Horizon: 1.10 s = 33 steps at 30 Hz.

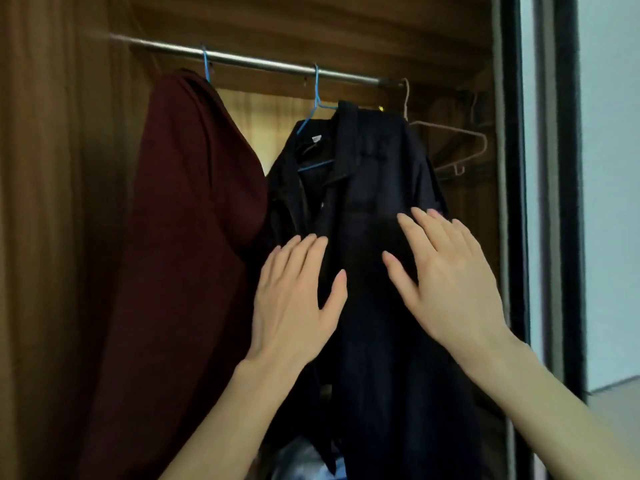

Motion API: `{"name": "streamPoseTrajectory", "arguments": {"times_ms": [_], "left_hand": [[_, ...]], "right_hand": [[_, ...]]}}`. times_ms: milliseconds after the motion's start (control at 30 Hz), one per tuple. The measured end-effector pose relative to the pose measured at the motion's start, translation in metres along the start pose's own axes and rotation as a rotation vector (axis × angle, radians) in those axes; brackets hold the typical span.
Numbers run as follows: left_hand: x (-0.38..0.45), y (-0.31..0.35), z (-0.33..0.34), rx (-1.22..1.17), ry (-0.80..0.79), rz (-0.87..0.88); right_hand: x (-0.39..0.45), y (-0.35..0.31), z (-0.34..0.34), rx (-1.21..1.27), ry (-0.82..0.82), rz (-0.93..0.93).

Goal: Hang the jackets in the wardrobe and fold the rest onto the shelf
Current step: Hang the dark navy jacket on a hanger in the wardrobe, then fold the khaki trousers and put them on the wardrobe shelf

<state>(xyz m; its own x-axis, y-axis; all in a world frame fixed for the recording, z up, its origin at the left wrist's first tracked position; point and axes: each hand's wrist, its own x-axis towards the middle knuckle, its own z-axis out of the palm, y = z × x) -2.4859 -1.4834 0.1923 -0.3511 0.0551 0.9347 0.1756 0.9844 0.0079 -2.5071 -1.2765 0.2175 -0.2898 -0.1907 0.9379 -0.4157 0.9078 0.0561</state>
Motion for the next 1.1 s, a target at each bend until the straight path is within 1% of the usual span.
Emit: {"name": "streamPoseTrajectory", "arguments": {"times_ms": [100, 200, 367, 533, 600, 733, 933, 1100], "left_hand": [[-0.066, 0.013, -0.004, -0.101, -0.081, -0.022], [-0.113, 0.028, -0.008, -0.166, -0.156, -0.051], [-0.162, 0.060, -0.013, -0.268, -0.152, -0.044], [-0.195, 0.114, -0.011, -0.412, -0.169, 0.053], [-0.205, 0.141, -0.008, -0.484, -0.173, 0.075], [-0.228, 0.201, -0.001, -0.628, -0.219, 0.131], [-0.271, 0.324, 0.004, -0.839, -0.394, 0.232], [-0.305, 0.434, -0.011, -0.984, -0.540, 0.298]], "right_hand": [[-0.063, 0.001, -0.019, 0.019, -0.030, 0.042], [-0.119, 0.002, -0.043, -0.002, -0.062, 0.109], [-0.199, 0.003, -0.080, -0.022, -0.092, 0.221], [-0.261, 0.017, -0.117, -0.065, -0.220, 0.348], [-0.282, 0.030, -0.135, -0.096, -0.261, 0.401], [-0.323, 0.061, -0.185, -0.206, -0.274, 0.538], [-0.388, 0.102, -0.275, -0.409, -0.288, 0.707], [-0.449, 0.139, -0.357, -0.545, -0.290, 0.840]]}}
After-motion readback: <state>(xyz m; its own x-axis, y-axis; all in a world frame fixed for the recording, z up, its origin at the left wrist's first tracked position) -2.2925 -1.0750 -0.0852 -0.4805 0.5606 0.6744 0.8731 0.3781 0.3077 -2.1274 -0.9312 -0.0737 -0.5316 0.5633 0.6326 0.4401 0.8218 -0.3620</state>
